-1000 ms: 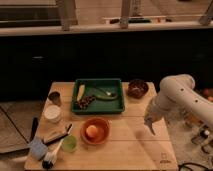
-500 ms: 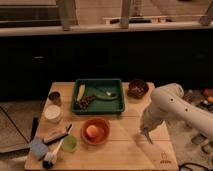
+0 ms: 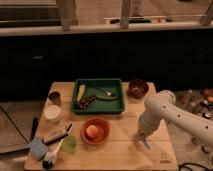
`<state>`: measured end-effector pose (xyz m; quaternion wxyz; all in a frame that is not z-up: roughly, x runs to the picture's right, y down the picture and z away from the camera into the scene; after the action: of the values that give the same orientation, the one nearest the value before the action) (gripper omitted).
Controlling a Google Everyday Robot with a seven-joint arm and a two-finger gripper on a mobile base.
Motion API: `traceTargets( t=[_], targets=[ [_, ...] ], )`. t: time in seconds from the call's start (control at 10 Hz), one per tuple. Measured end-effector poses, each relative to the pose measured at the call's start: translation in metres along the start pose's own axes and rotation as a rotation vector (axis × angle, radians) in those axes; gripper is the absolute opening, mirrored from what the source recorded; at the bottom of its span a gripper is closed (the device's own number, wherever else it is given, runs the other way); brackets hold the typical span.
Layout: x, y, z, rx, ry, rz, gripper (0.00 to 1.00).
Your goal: Place towel in table surface
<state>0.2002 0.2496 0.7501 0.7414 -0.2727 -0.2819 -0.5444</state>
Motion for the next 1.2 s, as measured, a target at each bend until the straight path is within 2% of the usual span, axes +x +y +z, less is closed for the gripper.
traceTargets(
  t=[0.1, 0.2, 0.8, 0.9, 1.2],
  targets=[
    [-0.002, -0.002, 0.004, -0.005, -0.007, -0.009, 0.04],
    [-0.005, -0.005, 0.007, -0.016, -0.017, -0.021, 0.13],
    [-0.011, -0.008, 0.017, -0.041, -0.053, -0.033, 0.75],
    [-0.011, -0.009, 0.018, -0.043, -0.053, -0.033, 0.79],
    [-0.010, -0.010, 0.016, -0.045, -0.048, -0.032, 0.80]
  ],
)
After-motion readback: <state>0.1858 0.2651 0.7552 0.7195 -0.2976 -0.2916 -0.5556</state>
